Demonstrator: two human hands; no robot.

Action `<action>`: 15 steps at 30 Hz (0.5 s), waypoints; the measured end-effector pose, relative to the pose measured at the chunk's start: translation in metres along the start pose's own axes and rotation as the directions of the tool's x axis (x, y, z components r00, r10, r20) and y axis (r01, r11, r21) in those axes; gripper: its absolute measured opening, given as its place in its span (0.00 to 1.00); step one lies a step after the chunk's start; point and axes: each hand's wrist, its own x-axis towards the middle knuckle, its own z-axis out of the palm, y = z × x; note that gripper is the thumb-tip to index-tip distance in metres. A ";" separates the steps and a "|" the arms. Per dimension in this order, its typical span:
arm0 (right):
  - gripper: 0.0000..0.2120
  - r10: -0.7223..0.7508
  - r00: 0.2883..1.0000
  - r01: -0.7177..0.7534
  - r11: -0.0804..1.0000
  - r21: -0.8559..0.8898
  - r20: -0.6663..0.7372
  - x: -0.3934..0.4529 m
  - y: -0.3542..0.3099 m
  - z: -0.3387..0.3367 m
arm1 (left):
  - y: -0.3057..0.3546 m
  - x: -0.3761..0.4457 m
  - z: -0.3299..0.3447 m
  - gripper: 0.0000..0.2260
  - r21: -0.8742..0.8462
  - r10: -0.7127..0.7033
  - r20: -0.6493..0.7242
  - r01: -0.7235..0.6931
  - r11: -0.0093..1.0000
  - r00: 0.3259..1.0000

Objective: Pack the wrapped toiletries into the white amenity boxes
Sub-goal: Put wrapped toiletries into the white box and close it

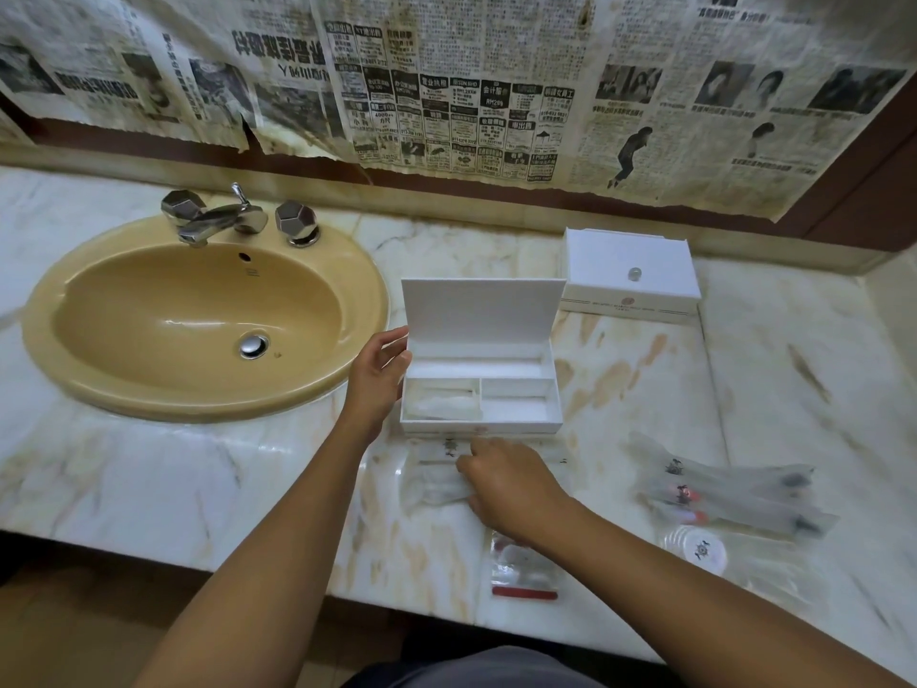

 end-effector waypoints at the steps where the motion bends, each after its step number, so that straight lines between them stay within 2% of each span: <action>1: 0.10 0.021 0.998 -0.021 1.000 -0.014 0.053 0.000 -0.001 0.001 | 0.000 0.000 0.000 0.11 -0.001 0.000 -0.001 0.000 1.000 1.000; 3: 0.14 0.047 0.998 -0.044 0.997 -0.059 0.048 0.000 -0.001 0.004 | 0.000 0.000 0.000 0.11 -0.002 0.002 -0.003 -0.002 1.000 1.000; 5: 0.12 0.032 0.994 -0.024 0.997 -0.073 0.108 0.001 -0.002 0.007 | 0.000 -0.001 0.000 0.11 -0.001 0.007 0.001 -0.007 1.000 1.000; 9: 0.17 0.013 1.000 -0.012 0.998 -0.057 0.013 0.004 0.000 0.003 | 0.001 -0.002 0.001 0.11 -0.004 0.006 0.003 -0.006 1.000 1.000; 12: 0.11 -0.014 0.999 0.014 1.000 0.000 0.047 0.003 -0.002 -0.011 | 0.001 -0.001 0.000 0.11 0.003 0.004 0.005 -0.004 1.000 1.000; 15: 0.09 -0.019 0.996 0.022 0.999 0.035 -0.090 0.003 0.000 -0.022 | 0.001 -0.001 0.000 0.11 0.002 0.008 0.002 -0.008 1.000 1.000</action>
